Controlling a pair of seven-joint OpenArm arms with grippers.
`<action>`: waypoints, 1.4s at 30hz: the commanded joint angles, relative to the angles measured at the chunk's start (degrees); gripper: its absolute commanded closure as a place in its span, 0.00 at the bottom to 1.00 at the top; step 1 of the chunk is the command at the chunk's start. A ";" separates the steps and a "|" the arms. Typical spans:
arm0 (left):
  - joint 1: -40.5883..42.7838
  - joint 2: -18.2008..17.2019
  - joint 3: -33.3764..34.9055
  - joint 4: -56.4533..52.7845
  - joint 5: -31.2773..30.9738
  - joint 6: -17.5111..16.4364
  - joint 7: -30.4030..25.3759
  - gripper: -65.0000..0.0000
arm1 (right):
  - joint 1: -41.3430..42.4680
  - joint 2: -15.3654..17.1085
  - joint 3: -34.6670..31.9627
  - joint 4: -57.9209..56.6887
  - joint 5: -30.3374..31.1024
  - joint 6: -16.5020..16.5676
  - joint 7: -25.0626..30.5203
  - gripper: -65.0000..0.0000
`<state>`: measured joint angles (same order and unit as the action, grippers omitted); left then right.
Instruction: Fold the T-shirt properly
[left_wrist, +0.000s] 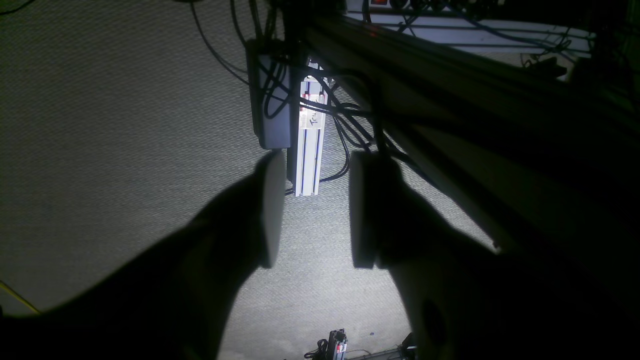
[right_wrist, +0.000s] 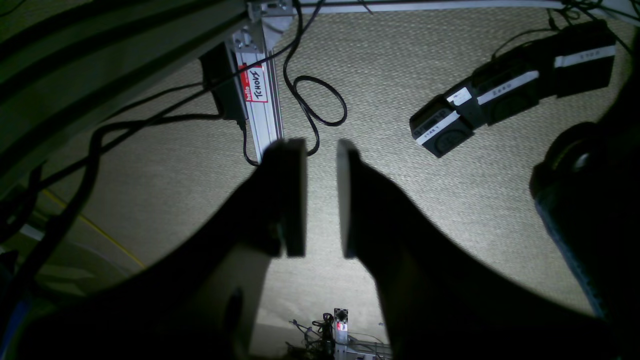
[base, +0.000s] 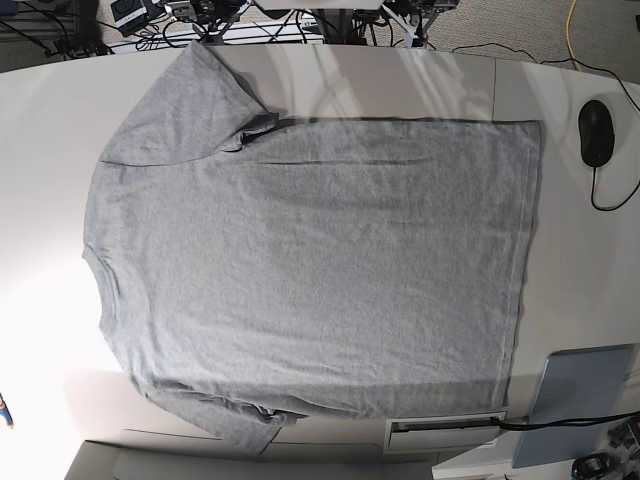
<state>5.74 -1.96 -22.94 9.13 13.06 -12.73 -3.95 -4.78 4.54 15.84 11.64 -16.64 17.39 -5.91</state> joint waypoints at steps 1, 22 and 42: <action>0.31 -0.15 -0.09 0.15 0.26 -0.68 -0.20 0.64 | -0.31 0.26 -0.02 0.26 -0.13 0.13 0.37 0.82; 7.28 -0.13 -0.09 10.16 0.26 -0.70 -0.28 0.64 | -0.33 0.26 -0.02 0.26 -0.13 0.15 -0.26 0.82; 30.64 -0.11 -0.07 49.94 -7.91 -11.89 12.26 0.64 | -29.38 5.53 -0.02 42.01 12.50 9.55 -7.87 0.82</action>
<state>35.44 -1.72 -22.83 58.72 5.34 -24.34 8.54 -33.56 9.32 15.53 53.52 -4.27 26.83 -14.13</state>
